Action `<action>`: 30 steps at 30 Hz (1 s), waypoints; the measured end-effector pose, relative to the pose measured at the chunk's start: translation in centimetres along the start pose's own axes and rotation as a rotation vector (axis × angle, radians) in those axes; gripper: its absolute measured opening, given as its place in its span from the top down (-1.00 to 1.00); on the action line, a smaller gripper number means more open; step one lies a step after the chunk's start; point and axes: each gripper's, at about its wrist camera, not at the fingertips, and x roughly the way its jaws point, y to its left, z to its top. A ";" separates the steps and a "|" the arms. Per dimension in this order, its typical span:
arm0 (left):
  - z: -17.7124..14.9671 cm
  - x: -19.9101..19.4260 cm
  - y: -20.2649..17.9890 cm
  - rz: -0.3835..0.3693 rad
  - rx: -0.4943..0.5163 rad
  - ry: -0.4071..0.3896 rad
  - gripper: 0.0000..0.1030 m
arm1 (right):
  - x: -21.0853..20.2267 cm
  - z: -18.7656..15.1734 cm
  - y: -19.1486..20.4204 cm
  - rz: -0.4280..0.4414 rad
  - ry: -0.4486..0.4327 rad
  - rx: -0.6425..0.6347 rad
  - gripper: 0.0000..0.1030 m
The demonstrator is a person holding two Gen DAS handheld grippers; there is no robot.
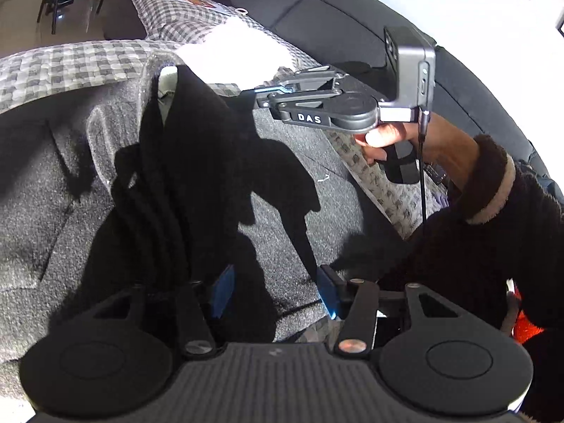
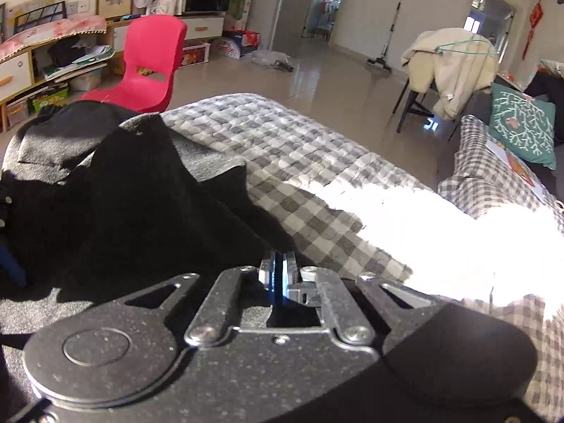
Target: Fold clothes
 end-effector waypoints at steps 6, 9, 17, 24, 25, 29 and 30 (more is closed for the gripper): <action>0.4 -2.9 0.8 0.030 -0.027 -0.133 -0.39 | -0.9 2.3 -0.8 0.162 -0.095 0.111 0.61; 1.6 -4.6 2.3 0.144 -0.109 -0.280 -0.57 | -0.9 3.1 0.4 0.203 -0.107 0.100 0.59; 5.8 -1.9 8.1 0.229 -0.373 -0.257 -0.57 | -0.1 2.8 3.7 0.208 -0.090 0.039 0.59; 7.6 0.5 10.0 0.115 -0.496 -0.286 0.82 | -2.0 2.6 3.5 0.113 -0.099 0.079 0.58; 7.8 0.3 9.7 0.086 -0.490 -0.328 0.82 | -2.8 2.6 3.2 0.108 -0.128 0.101 0.53; 8.5 -1.2 7.7 -0.047 -0.354 -0.489 0.82 | -4.8 2.5 2.9 0.065 -0.216 0.158 0.30; 8.8 -0.9 8.0 -0.003 -0.357 -0.479 0.82 | -4.6 2.5 3.0 0.057 -0.214 0.167 0.29</action>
